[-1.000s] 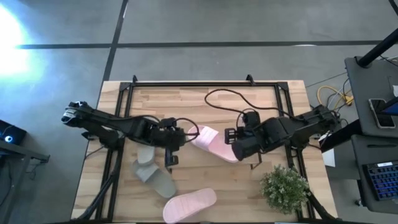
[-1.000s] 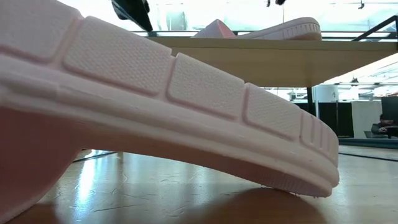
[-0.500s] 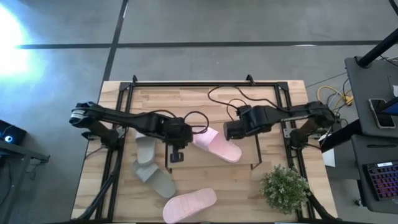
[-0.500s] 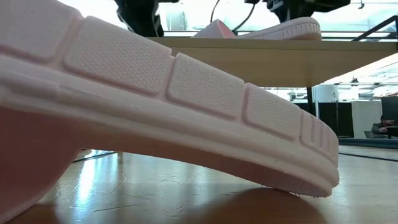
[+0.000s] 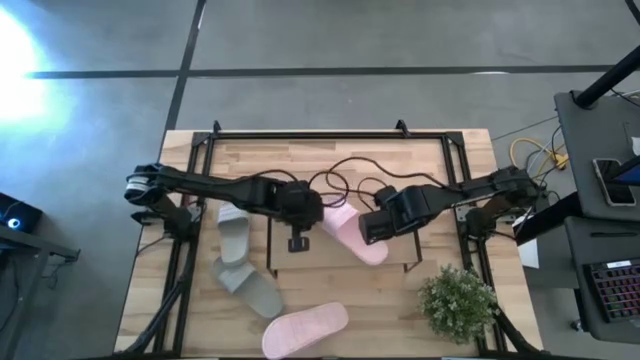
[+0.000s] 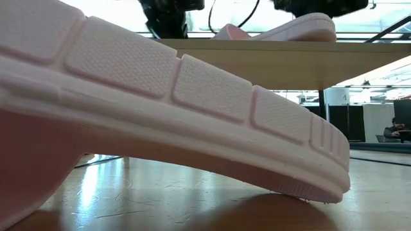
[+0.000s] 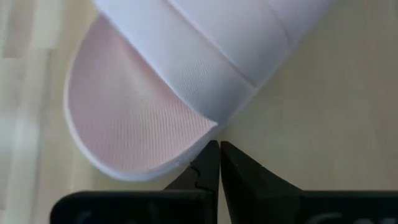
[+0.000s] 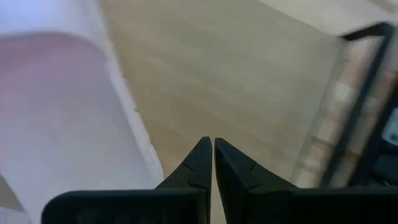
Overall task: Pick and place slides into the shelf
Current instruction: Put the right pink slide on the shelf
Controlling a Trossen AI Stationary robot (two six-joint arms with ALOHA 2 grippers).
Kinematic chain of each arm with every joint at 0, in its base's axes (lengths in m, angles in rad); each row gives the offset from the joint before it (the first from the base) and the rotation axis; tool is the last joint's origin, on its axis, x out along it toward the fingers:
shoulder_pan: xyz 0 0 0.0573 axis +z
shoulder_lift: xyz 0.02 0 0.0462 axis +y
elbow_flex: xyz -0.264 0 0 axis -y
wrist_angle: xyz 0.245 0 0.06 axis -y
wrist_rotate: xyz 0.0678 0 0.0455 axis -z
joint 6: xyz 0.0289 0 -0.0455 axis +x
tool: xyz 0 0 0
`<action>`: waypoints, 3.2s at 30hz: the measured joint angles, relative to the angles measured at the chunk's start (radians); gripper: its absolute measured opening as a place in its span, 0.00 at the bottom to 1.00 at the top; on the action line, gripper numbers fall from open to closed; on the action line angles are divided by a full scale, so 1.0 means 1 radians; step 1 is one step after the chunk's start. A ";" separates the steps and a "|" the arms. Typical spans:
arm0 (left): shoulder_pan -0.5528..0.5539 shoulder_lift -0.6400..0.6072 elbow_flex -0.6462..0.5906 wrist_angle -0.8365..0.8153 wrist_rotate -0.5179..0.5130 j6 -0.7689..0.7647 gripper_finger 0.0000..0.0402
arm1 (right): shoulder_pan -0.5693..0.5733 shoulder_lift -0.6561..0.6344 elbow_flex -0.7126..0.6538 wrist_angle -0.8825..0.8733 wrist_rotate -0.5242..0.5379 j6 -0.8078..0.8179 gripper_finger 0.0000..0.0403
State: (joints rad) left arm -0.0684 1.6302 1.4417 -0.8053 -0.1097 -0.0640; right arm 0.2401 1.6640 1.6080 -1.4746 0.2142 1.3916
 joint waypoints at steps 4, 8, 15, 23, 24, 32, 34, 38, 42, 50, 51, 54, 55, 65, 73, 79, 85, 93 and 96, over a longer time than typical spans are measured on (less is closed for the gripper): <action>0.029 0.000 0.003 0.020 0.000 0.002 0.00 | 0.000 0.001 -0.059 0.152 -0.065 -0.049 0.03; 0.043 0.000 0.003 0.048 -0.001 0.004 0.00 | 0.013 0.003 -0.076 0.235 -0.067 -0.035 0.03; 0.043 0.020 0.003 0.153 0.030 0.054 0.00 | 0.070 0.002 -0.048 0.246 -0.069 0.017 0.03; 0.046 0.052 0.020 0.177 0.013 0.100 0.00 | 0.119 0.002 -0.048 0.193 -0.036 0.114 0.03; 0.046 0.052 0.024 0.175 -0.010 0.103 0.00 | 0.120 0.002 -0.048 0.178 -0.026 0.131 0.03; 0.050 -0.037 0.053 0.000 -0.073 0.081 0.00 | 0.122 -0.012 -0.046 0.131 0.040 0.162 0.03; 0.045 -0.065 0.037 0.006 -0.004 0.032 0.00 | 0.118 -0.018 -0.046 0.126 0.059 0.173 0.03; 0.032 -0.071 0.023 0.055 0.095 -0.034 0.00 | 0.092 -0.035 -0.045 0.089 0.080 0.200 0.03; 0.028 -0.022 0.023 0.112 0.106 -0.059 0.00 | 0.068 -0.057 -0.046 0.048 0.103 0.217 0.03; 0.028 0.075 0.052 0.157 0.116 -0.053 0.00 | 0.056 -0.094 -0.047 0.025 0.104 0.205 0.03; 0.028 0.087 0.053 0.160 0.116 -0.053 0.00 | 0.056 -0.095 -0.047 0.020 0.103 0.201 0.03; 0.029 0.095 0.063 0.186 0.116 -0.051 0.00 | 0.056 -0.096 -0.049 0.019 0.103 0.182 0.03; 0.029 0.100 0.063 0.196 0.116 -0.051 0.00 | 0.056 -0.096 -0.049 0.019 0.103 0.180 0.03; 0.052 0.095 0.073 0.233 0.103 -0.028 0.00 | 0.056 -0.104 -0.051 0.017 0.073 0.147 0.03; 0.042 0.077 0.087 0.052 0.078 -0.027 0.00 | 0.095 -0.093 -0.062 0.176 -0.063 0.085 0.03; 0.032 0.075 0.088 0.064 0.082 -0.028 0.00 | 0.087 -0.036 -0.070 0.204 -0.057 0.038 0.03; 0.036 0.075 0.088 0.080 0.072 -0.027 0.00 | 0.056 -0.010 -0.074 0.197 -0.028 0.011 0.03; 0.036 0.075 0.088 0.123 0.069 -0.027 0.00 | 0.028 -0.027 -0.074 0.201 0.042 0.011 0.03; 0.036 0.075 0.088 0.122 0.053 -0.027 0.00 | 0.022 -0.031 -0.071 0.200 0.044 0.006 0.03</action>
State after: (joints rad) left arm -0.0322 1.7054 1.5295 -0.6837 -0.0568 -0.0906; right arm 0.2623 1.6333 1.5369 -1.2747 0.2581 1.3979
